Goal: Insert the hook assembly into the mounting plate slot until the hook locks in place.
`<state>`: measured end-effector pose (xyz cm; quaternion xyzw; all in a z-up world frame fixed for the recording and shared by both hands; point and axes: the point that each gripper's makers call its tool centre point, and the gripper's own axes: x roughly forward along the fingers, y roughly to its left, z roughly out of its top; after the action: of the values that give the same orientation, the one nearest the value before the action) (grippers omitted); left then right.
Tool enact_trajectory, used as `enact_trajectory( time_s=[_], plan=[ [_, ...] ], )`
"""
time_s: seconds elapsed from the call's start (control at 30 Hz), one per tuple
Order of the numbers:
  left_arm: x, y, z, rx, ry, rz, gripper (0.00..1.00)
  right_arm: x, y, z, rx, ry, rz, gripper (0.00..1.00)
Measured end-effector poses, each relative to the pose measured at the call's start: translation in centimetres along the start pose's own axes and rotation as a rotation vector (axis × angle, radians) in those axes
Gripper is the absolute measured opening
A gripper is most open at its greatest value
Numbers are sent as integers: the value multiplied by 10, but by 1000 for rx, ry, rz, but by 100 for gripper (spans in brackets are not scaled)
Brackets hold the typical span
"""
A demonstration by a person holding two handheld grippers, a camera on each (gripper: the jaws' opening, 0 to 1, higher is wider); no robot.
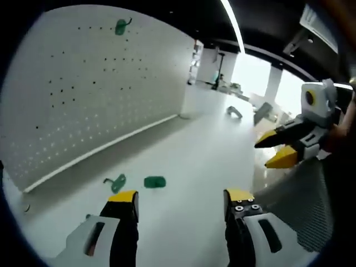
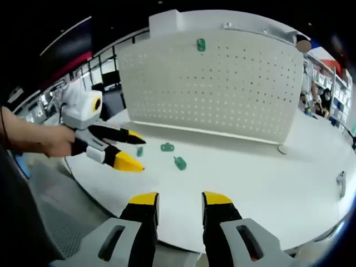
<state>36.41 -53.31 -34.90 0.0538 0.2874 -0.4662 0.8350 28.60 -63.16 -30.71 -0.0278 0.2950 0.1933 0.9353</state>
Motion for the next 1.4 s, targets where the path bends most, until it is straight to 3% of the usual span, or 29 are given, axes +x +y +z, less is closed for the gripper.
enact_trajectory(
  time_s=[0.17,0.27,0.73,1.1,1.17,1.4],
  plan=[
    [17,2,-9,38,50,-34,56,1,-3,-1,10,11,-4,29],
    [24,12,-12,98,72,-19,50,3,-7,-6,24,25,-15,29],
    [51,39,-3,85,64,-23,41,8,-24,-16,61,73,-47,28],
    [68,31,-4,248,109,-78,28,9,-28,-22,89,91,-62,28],
    [69,31,-9,330,145,-87,25,9,-29,-23,92,94,-65,27],
    [74,27,-11,422,170,-103,21,11,-24,-20,125,86,-51,27]
  ],
)
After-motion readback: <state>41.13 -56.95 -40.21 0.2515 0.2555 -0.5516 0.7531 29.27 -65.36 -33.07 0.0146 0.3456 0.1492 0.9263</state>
